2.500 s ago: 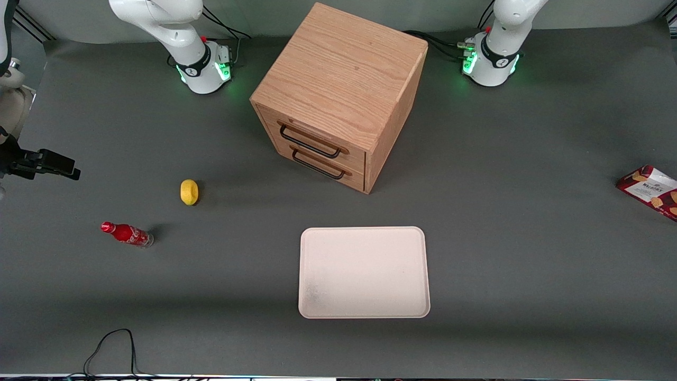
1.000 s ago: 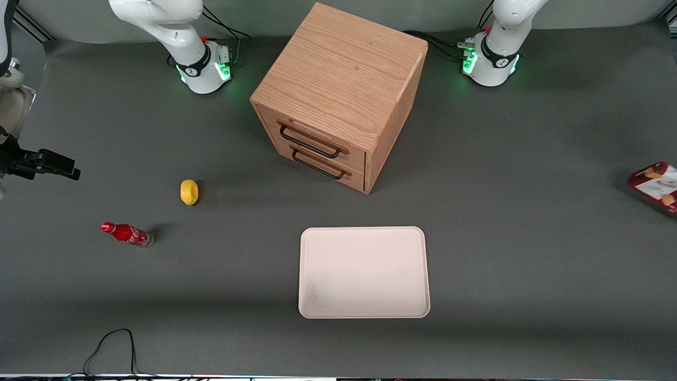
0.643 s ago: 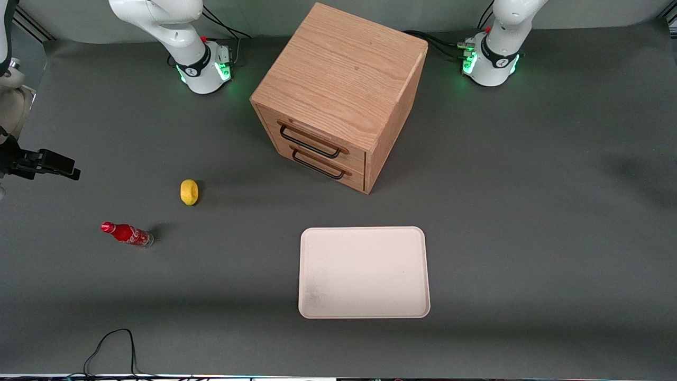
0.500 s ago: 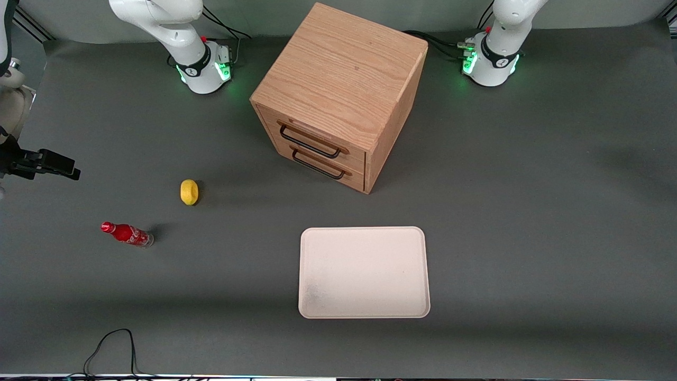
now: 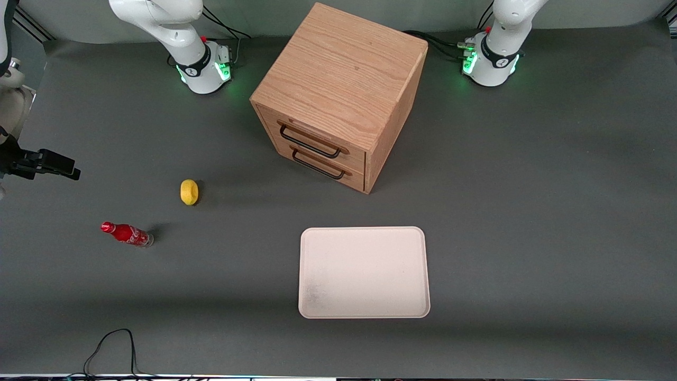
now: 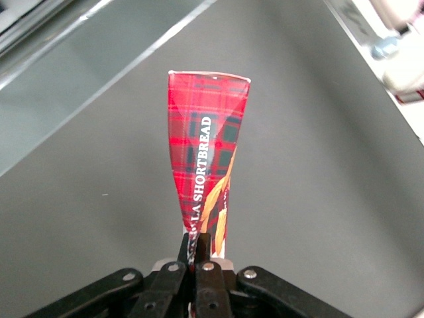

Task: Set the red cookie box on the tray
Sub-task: 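Lift the box upright with the left gripper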

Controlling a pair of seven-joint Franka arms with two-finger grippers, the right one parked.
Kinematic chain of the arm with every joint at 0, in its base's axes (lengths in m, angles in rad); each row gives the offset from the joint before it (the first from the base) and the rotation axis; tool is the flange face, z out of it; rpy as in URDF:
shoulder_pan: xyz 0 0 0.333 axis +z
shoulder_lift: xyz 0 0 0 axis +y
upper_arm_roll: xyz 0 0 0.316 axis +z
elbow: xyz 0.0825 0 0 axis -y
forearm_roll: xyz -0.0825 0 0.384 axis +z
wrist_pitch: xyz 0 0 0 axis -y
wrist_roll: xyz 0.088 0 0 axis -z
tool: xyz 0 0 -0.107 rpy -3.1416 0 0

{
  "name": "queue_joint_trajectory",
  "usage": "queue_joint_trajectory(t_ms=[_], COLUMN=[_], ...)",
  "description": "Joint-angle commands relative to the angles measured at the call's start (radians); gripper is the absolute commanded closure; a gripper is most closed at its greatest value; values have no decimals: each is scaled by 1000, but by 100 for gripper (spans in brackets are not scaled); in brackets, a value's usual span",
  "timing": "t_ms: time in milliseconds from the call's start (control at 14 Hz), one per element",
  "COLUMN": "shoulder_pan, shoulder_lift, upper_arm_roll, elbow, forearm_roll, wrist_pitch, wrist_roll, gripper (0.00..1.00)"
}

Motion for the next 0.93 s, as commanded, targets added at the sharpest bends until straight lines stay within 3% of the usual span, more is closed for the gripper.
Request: queue_joint_trajectory(t_ms=[0,214,500,857], shoulder_pan=[-85,-253,-502,-677], shoulder_lift=[7,5,10,21], upper_arm_roll=[-68,-74,-67,-111], elbow=[44,44,44,44], forearm_roll=[11,17,44,49], wrist_pitch=[-42,-114,-124,-101], wrist_roll=[-3,-20,-236,-253], gripper=[100,100,100,100])
